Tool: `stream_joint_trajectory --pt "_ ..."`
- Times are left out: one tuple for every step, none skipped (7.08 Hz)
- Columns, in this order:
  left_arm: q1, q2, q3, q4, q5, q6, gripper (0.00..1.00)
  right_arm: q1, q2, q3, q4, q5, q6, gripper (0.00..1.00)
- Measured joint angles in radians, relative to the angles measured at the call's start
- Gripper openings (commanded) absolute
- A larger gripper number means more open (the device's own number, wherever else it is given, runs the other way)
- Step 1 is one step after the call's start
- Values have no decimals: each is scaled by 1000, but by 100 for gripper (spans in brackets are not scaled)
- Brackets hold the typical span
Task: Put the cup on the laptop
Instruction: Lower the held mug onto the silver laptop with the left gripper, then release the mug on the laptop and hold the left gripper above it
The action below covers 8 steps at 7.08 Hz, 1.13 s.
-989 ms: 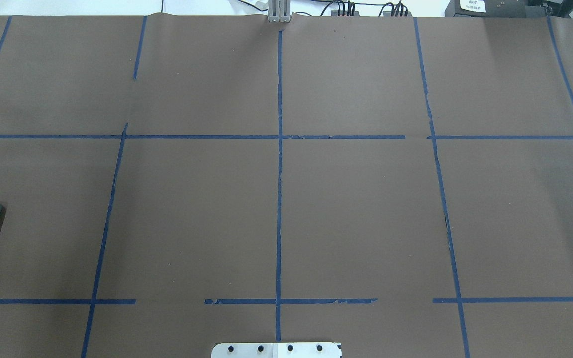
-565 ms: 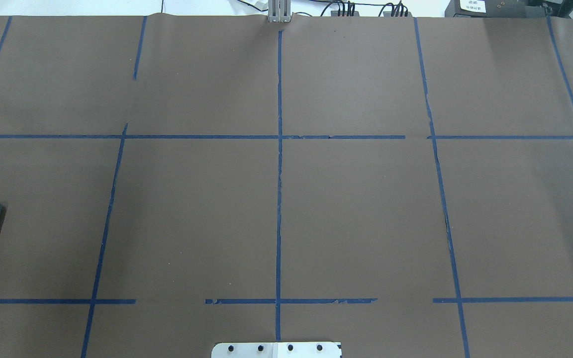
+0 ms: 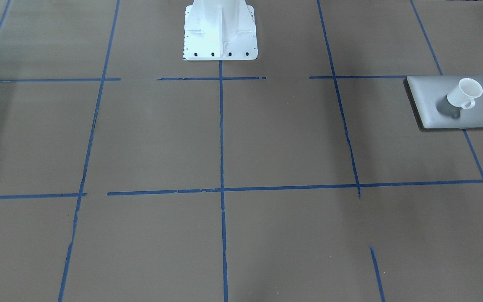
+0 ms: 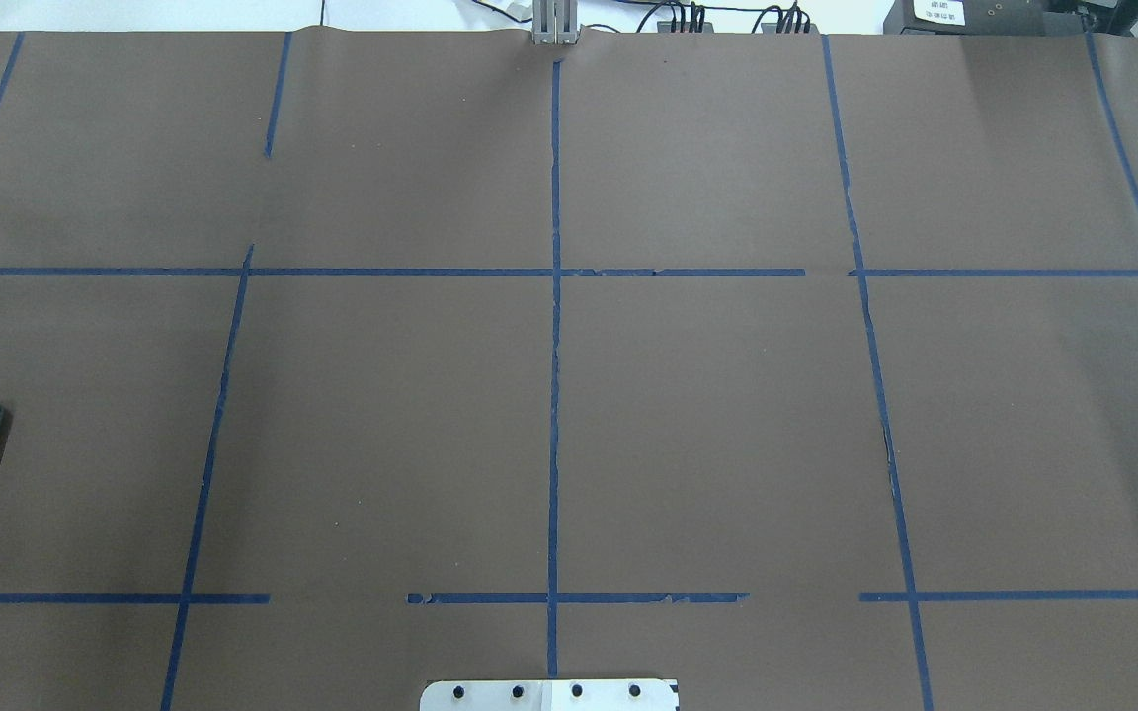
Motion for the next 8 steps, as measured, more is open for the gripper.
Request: stream_joint_trajectory --pt "-2 9 9 2 -5 -2 100 0 0 0 0 0 0 100" --pt "-3 27 -1 5 -13 -5 100 0 0 0 1 0 0 100" --pt "-4 37 -8 4 -18 -8 100 0 0 0 1 0 0 100" --pt "-4 38 -8 2 -20 -9 100 0 0 0 1 -1 0 100" --pt "-4 36 -4 1 -21 -10 100 0 -1 0 1 0 0 100" --pt "-5 31 -1 3 -20 -11 100 0 -1 0 1 0 0 100" --pt "-6 27 2 4 -17 -11 100 0 -1 0 0 0 0 100" --pt "-7 24 2 5 -13 -13 100 0 -1 0 0 -1 0 100"
